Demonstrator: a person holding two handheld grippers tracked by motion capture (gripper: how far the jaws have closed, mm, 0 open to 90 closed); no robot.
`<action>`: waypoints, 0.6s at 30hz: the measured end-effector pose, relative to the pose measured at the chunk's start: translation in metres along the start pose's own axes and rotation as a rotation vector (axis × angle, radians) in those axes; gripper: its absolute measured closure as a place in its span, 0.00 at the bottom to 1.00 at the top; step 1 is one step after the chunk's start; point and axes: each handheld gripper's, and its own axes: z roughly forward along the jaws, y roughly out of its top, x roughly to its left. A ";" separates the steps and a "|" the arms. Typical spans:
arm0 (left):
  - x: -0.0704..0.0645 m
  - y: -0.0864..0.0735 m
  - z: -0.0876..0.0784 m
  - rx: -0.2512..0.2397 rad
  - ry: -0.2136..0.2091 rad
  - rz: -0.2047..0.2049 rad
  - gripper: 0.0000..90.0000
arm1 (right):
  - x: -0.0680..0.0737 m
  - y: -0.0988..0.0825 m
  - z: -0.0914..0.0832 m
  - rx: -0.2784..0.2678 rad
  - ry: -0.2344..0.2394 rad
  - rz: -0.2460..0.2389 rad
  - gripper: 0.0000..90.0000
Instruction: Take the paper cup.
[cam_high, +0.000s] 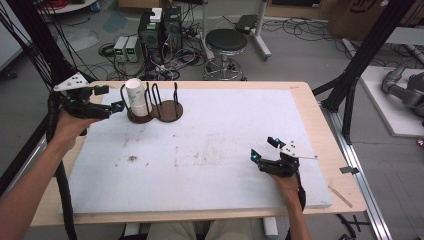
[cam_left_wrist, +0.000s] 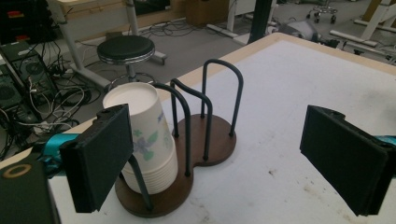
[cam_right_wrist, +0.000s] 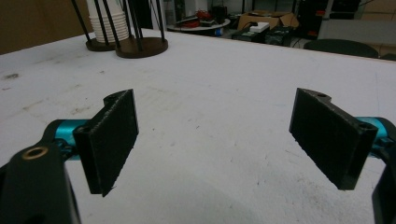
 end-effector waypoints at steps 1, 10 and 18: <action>0.003 0.003 0.001 0.009 -0.001 -0.002 0.11 | 0.000 0.000 0.000 0.001 -0.002 0.002 0.18; 0.017 0.024 0.013 0.024 -0.010 0.026 0.11 | -0.001 0.001 0.002 0.017 0.001 0.006 0.18; 0.027 0.044 0.026 0.074 -0.038 0.070 0.11 | -0.001 0.001 0.002 0.022 0.003 0.008 0.18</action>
